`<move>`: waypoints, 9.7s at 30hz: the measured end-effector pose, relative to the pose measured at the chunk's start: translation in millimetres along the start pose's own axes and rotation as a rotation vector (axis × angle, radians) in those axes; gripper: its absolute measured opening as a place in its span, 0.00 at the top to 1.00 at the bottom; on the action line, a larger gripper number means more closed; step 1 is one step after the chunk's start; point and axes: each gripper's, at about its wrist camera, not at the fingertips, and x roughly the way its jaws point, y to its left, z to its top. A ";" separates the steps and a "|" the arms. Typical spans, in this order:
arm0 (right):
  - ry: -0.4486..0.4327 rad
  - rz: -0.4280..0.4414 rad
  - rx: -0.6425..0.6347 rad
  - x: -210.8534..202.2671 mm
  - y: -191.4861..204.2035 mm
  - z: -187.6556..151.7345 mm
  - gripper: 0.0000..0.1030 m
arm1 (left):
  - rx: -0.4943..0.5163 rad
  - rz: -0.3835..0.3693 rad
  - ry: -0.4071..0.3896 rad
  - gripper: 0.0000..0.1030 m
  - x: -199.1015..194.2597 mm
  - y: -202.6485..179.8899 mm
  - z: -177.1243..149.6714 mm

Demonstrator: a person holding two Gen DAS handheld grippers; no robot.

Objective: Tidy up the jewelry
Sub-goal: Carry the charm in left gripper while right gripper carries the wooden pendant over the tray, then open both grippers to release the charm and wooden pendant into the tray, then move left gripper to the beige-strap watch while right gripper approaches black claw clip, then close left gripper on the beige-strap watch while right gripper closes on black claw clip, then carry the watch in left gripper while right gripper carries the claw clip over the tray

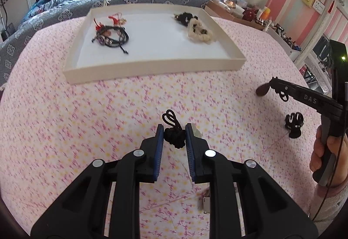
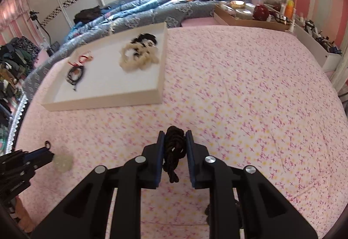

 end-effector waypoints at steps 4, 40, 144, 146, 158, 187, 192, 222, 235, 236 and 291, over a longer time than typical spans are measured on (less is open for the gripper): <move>-0.022 0.050 -0.015 -8.0 9.5 11.7 0.81 | 0.010 0.019 -0.048 0.82 -14.6 6.7 17.3; 0.039 -0.029 -0.139 96.7 74.1 96.6 0.81 | -0.089 0.221 0.001 0.81 80.9 119.7 127.2; -0.242 -0.199 -0.146 -69.6 -32.2 -103.5 0.07 | 0.081 0.156 -0.090 0.03 -24.4 -60.2 -108.2; -0.247 -0.217 -0.155 -69.4 -31.0 -104.2 0.07 | 0.073 0.148 -0.083 0.03 -22.2 -57.2 -107.1; -0.212 -0.226 -0.162 -57.9 -34.2 -104.4 0.07 | 0.120 0.162 -0.114 0.03 -14.9 -62.6 -100.6; -0.178 -0.215 -0.153 -48.9 -36.3 -102.4 0.07 | 0.114 0.073 -0.087 0.31 -6.7 -59.7 -97.3; -0.178 -0.215 -0.153 -48.9 -36.5 -102.3 0.07 | 0.113 0.055 -0.075 0.39 -3.0 -60.2 -96.9; -0.171 -0.197 -0.110 -46.7 -43.4 -101.4 0.07 | 0.096 0.033 -0.089 0.63 -6.3 -59.2 -96.6; -0.146 -0.207 -0.122 -40.5 -40.6 -96.4 0.21 | 0.070 0.018 -0.092 0.71 -10.5 -54.5 -96.8; -0.144 -0.207 -0.119 -40.3 -40.9 -96.6 0.26 | 0.069 0.018 -0.092 0.72 -10.5 -54.6 -96.7; -0.064 0.014 -0.207 10.2 89.6 100.6 0.64 | -0.089 0.017 -0.167 0.91 -26.9 68.5 125.8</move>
